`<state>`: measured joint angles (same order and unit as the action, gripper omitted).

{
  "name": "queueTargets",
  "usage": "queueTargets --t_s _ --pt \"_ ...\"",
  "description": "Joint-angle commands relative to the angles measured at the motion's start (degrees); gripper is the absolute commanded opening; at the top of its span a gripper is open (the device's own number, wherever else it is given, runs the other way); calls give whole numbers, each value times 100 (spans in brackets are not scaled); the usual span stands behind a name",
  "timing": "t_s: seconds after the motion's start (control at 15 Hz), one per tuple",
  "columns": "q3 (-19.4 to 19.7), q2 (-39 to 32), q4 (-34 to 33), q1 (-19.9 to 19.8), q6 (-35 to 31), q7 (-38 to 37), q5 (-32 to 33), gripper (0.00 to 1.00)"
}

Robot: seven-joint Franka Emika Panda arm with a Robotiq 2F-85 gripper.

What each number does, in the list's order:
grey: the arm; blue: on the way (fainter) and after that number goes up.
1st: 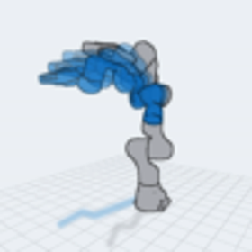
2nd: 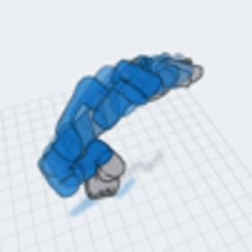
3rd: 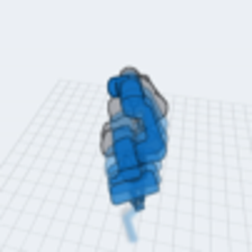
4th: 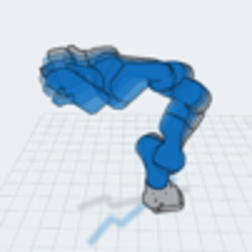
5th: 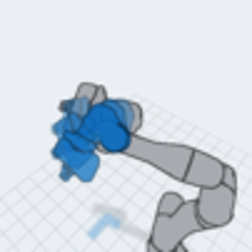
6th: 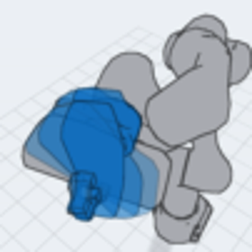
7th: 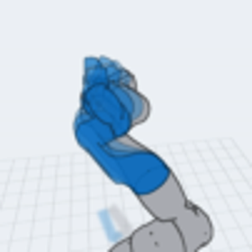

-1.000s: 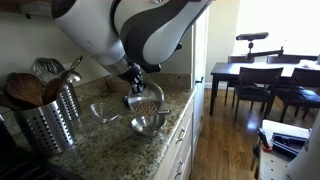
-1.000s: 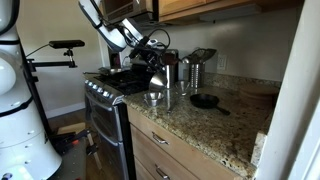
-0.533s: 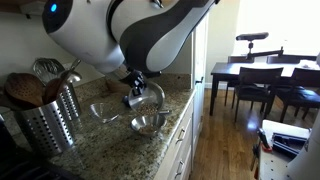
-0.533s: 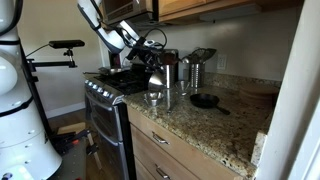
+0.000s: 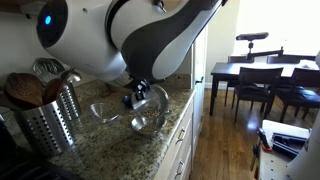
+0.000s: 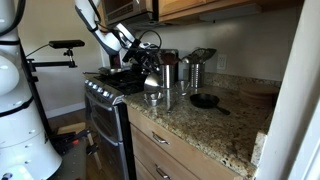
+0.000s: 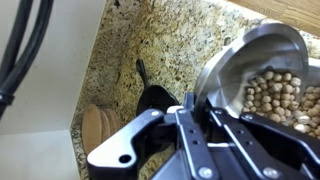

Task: Pour the contents of the silver bowl into the other silver bowl

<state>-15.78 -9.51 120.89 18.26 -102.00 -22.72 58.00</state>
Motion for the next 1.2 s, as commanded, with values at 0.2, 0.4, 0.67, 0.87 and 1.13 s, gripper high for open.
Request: queueTargets --t_s 0.2,0.4,0.67,0.87,1.13 --pt "-124 123 237 212 547 -538 444 8" --pt "-197 130 254 252 692 -624 500 8" --pt "-277 138 283 319 818 -752 529 8" --pt "-312 123 294 355 883 -851 591 8" --pt "-315 128 318 335 926 -1004 698 8"
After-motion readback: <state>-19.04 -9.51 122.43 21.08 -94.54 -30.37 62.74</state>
